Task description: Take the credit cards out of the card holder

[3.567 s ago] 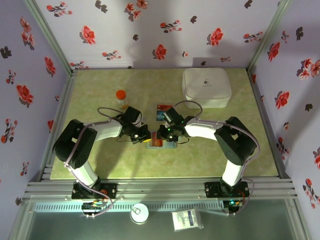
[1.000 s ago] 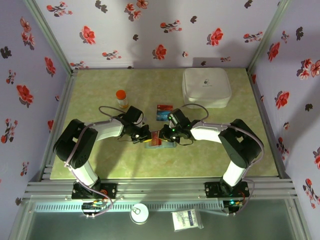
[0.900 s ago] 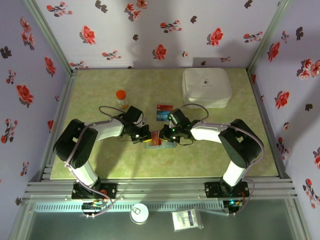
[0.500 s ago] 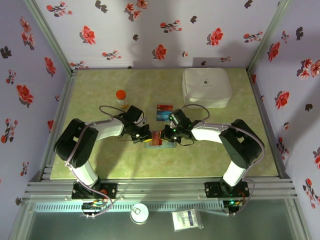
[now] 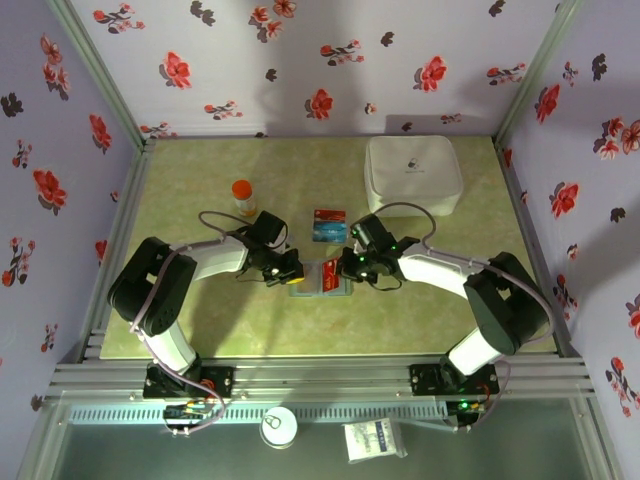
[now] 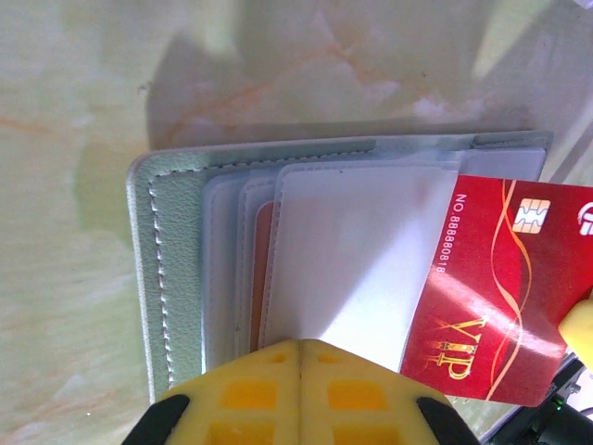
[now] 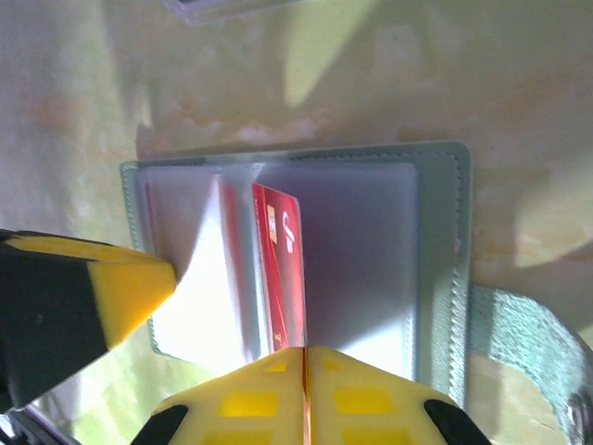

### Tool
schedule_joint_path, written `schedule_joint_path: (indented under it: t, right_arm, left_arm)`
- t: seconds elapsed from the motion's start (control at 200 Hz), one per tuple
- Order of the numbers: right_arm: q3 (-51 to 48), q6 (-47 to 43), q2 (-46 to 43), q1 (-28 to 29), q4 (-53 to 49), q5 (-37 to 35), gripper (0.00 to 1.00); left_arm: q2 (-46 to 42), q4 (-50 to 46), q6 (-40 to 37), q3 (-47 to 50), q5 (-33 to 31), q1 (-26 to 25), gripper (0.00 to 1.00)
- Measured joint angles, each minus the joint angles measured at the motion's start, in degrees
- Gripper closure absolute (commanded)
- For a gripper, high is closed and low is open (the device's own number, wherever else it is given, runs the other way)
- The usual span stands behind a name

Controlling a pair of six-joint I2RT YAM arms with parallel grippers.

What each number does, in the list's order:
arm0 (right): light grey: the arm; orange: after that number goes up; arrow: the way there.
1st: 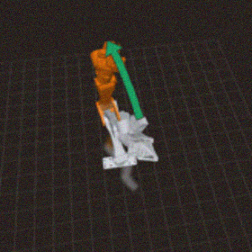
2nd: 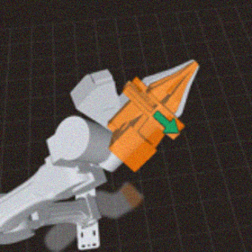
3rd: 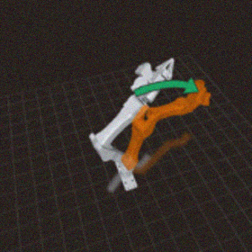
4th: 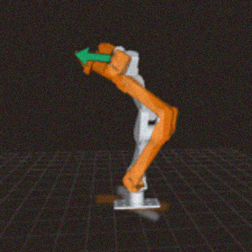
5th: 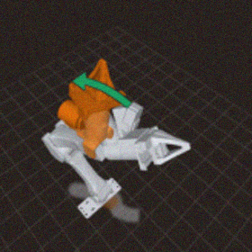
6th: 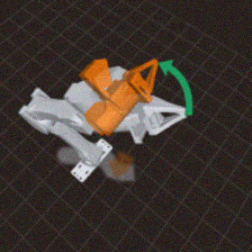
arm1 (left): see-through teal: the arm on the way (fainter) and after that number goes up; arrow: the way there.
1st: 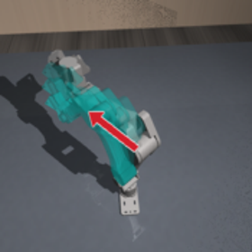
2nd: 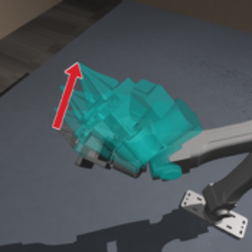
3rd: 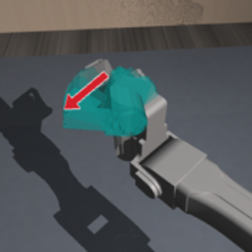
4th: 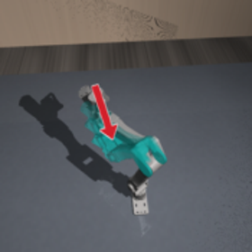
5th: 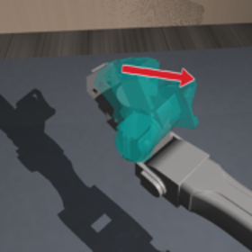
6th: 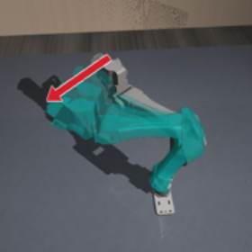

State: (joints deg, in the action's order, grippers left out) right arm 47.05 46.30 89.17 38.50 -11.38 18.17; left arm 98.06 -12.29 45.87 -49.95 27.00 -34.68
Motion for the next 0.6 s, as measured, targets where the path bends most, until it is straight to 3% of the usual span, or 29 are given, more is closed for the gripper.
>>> schedule_joint_path:
  t: [0.6]
  right_arm:
    - [3.7,-1.3,0.4,1.7,-3.4,-1.4,0.92]
  left_arm:
    - [-0.5,0.0,0.0,0.0,0.0,0.0,1.0]
